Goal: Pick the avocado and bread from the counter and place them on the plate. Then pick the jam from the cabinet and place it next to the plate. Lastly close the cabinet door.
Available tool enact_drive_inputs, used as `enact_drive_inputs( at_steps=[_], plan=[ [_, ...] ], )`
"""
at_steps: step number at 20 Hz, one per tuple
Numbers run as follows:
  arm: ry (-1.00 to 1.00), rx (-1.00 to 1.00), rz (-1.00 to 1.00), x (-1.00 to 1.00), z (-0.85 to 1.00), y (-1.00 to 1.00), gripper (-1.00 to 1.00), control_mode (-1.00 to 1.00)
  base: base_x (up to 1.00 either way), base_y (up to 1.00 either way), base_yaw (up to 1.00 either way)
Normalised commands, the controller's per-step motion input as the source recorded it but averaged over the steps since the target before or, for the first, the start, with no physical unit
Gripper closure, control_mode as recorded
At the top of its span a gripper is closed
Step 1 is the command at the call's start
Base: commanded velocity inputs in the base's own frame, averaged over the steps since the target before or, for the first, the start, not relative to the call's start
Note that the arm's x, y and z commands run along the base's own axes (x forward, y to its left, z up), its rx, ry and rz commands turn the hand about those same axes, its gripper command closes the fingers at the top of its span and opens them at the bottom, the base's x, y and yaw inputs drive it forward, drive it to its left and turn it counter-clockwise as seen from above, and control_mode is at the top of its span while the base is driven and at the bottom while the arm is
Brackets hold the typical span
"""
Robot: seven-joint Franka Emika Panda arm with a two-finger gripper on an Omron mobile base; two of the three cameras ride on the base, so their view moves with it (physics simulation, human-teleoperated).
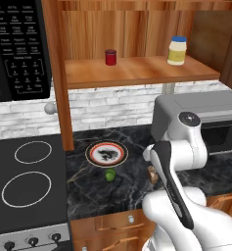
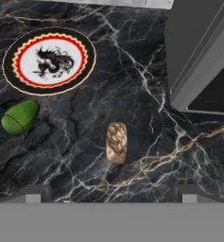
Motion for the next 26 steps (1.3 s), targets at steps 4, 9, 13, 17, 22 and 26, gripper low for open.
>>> enact_drive_inputs(
  at_steps=[4,9,13,17,22,26],
  plan=[
    [0.0,0.0,0.0,-0.01,-0.2,-0.04,-1.0,-1.0,0.0,0.0,0.0],
    [0.0,0.0,0.0,0.0,-0.25,-0.04,-1.0,-1.0,0.0,0.0,0.0],
    [0.0,0.0,-0.01,0.0,-0.26,-0.01,-1.0,-1.0,0.0,0.0,0.0],
    [0.0,0.0,-0.03,0.0,-0.27,0.0,-1.0,-1.0,0.0,0.0,0.0],
    [0.0,0.0,-0.02,0.0,-0.29,0.0,-1.0,-1.0,0.0,0.0,0.0],
    [0.0,0.0,-0.02,0.01,-0.28,0.0,-1.0,-1.0,0.0,0.0,0.0]
  ],
)
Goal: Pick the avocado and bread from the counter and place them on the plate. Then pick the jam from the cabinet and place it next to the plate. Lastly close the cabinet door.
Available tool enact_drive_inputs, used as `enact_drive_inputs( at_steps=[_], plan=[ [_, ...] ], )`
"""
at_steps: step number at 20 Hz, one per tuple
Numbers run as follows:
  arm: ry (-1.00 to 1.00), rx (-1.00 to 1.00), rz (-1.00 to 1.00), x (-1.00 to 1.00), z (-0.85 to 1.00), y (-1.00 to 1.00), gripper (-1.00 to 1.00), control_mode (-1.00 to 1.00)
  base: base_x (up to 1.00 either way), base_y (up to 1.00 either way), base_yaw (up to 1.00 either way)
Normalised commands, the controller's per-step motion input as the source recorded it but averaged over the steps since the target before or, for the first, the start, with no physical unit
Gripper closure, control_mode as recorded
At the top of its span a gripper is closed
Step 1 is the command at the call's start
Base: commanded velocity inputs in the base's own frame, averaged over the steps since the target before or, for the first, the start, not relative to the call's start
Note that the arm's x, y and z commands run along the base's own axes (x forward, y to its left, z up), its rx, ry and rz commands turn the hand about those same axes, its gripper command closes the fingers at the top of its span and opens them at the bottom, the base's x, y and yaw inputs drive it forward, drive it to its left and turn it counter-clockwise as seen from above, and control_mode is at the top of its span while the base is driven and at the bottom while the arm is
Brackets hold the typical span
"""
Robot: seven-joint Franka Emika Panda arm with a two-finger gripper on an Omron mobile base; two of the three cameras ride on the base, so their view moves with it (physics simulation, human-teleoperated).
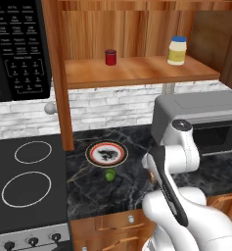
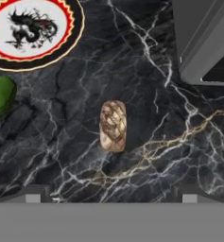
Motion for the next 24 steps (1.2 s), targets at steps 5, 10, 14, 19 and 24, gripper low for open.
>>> enact_drive_inputs(
  at_steps=[5,10,14,19,24],
  plan=[
    [0.0,0.0,-0.02,0.03,-0.24,0.0,-1.0,-1.0,0.0,0.0,0.0],
    [0.0,0.0,-0.02,0.09,-0.23,0.0,-1.0,-1.0,0.0,0.0,0.0],
    [0.0,0.0,0.0,0.14,-0.21,0.0,-1.0,-1.0,0.0,0.0,0.0],
    [0.0,0.0,0.0,0.19,-0.19,0.0,-1.0,-1.0,0.0,0.0,0.0],
    [0.0,0.0,0.0,0.16,-0.23,0.0,-1.0,-1.0,0.0,0.0,0.0]
  ],
)
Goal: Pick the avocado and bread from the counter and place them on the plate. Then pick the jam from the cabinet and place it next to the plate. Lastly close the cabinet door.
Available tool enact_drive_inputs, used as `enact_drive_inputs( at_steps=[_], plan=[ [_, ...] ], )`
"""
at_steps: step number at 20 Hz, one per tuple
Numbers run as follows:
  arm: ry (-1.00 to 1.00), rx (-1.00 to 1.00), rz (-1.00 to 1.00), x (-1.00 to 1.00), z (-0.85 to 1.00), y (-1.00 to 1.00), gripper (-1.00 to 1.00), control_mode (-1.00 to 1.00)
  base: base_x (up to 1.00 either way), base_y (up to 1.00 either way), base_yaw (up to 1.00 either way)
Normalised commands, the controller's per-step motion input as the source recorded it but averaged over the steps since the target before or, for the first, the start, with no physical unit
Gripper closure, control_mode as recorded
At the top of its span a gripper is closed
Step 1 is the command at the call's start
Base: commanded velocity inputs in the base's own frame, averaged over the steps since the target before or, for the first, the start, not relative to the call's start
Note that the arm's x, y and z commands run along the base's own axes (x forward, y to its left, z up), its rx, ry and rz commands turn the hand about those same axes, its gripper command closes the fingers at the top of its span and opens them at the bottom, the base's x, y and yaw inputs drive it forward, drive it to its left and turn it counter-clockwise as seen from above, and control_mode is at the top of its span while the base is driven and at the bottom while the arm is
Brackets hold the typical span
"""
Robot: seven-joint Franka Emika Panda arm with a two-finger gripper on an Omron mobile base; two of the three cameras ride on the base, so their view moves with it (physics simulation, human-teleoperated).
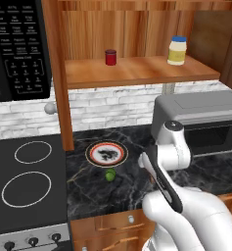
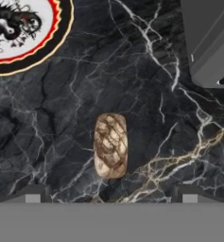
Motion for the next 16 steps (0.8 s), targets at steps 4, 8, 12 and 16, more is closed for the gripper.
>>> enact_drive_inputs(
  at_steps=[4,8,12,16],
  plan=[
    [0.0,0.0,0.0,0.08,-0.3,0.0,-1.0,-1.0,0.0,0.0,0.0],
    [0.0,0.0,0.0,0.03,-0.34,0.0,-1.0,-1.0,0.0,0.0,0.0],
    [0.0,0.0,0.0,0.0,-0.37,0.0,-1.0,-1.0,0.0,0.0,0.0],
    [0.0,0.0,0.0,0.0,-0.4,0.0,-1.0,-1.0,0.0,0.0,0.0]
  ],
)
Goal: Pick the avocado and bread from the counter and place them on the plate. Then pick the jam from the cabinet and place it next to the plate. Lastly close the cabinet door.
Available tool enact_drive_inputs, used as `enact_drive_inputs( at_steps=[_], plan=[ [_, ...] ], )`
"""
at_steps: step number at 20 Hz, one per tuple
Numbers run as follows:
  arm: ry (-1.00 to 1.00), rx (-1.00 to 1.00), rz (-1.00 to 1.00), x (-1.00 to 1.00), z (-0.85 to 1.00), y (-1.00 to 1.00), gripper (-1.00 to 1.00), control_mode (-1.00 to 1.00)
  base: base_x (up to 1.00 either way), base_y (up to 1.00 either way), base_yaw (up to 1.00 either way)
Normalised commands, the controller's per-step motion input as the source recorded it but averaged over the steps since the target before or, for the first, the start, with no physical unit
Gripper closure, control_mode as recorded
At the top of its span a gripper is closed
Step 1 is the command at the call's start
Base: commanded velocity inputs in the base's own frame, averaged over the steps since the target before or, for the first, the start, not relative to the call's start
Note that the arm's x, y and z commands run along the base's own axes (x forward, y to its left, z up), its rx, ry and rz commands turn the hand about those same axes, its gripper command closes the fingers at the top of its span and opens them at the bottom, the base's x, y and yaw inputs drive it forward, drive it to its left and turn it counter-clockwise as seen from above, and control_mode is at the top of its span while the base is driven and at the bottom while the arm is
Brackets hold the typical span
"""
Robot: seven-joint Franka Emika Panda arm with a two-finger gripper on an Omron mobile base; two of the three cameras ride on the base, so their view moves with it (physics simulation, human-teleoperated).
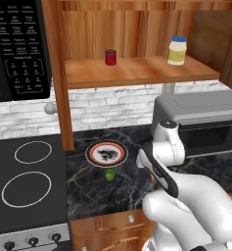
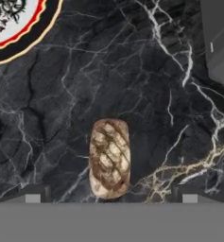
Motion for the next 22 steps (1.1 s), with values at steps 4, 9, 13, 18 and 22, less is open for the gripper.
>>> enact_drive_inputs(
  at_steps=[4,9,13,18,22],
  plan=[
    [0.0,0.0,0.0,0.0,-0.39,0.0,-1.0,-1.0,0.0,0.0,0.0],
    [0.0,0.0,0.0,0.0,-0.43,0.0,-1.0,-1.0,0.0,0.0,0.0],
    [0.0,0.0,0.0,0.0,-0.42,0.0,-1.0,-1.0,0.0,0.0,0.0],
    [-0.03,0.0,0.0,-0.03,-0.42,0.0,-1.0,-1.0,0.0,0.0,0.0],
    [-0.05,-0.01,0.0,-0.1,-0.42,0.0,-1.0,-1.0,0.0,0.0,0.0]
  ],
)
